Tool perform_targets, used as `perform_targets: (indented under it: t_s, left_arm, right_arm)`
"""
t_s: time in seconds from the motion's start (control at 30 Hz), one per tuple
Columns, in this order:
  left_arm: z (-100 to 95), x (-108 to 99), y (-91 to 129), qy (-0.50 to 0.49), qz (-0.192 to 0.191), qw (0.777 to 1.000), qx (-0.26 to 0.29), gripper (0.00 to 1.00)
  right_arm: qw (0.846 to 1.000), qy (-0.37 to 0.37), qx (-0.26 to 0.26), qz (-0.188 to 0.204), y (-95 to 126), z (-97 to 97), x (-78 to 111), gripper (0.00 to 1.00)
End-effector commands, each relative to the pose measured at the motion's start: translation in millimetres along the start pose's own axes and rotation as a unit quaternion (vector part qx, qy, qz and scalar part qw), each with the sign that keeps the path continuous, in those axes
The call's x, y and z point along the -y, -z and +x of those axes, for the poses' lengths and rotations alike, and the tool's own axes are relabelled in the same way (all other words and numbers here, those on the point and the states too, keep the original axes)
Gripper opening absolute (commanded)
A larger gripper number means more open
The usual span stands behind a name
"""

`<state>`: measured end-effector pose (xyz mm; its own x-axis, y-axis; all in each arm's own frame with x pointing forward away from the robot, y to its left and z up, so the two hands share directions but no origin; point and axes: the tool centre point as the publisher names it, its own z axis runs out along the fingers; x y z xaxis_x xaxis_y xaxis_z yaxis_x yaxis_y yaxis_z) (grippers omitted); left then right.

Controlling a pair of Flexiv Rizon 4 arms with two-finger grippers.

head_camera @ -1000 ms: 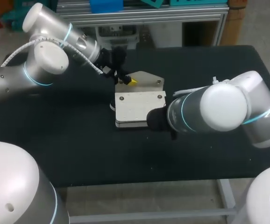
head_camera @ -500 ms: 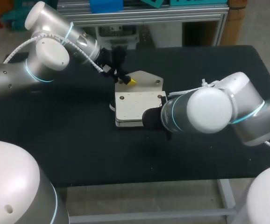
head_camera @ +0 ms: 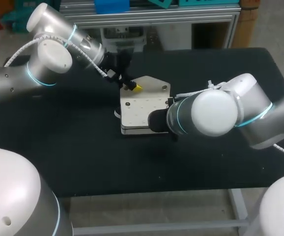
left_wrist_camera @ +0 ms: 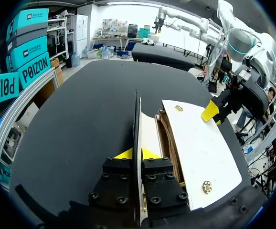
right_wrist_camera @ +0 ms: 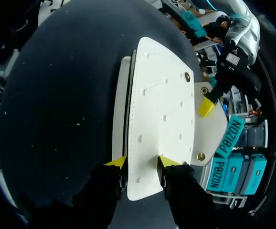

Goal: Pick up the bag, open it, inspect its contents, close it, and place it on the opposite side

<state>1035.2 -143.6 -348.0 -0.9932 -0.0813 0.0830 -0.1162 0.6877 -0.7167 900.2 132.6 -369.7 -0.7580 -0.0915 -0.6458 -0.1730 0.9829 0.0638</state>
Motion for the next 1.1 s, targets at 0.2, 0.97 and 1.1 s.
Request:
perform_targets:
  t_s: [0.2,0.97,1.1]
  left_arm:
    - [-4.9,-6,-5,0.006,0.001,1.000,-0.007,0.00]
    - [34.4,-9,2,-0.138,0.066,0.986,0.061,0.00]
    - [49.7,-12,-3,-0.178,0.064,0.976,0.104,0.00]
  right_arm:
    - [1.000,-0.004,0.004,0.001,-10,-2.5,-1.6,0.36]
    - [1.000,-0.014,0.000,0.009,-13,-1.9,0.0,0.00]
    - [1.000,-0.014,0.000,0.009,-13,-1.9,0.0,0.00]
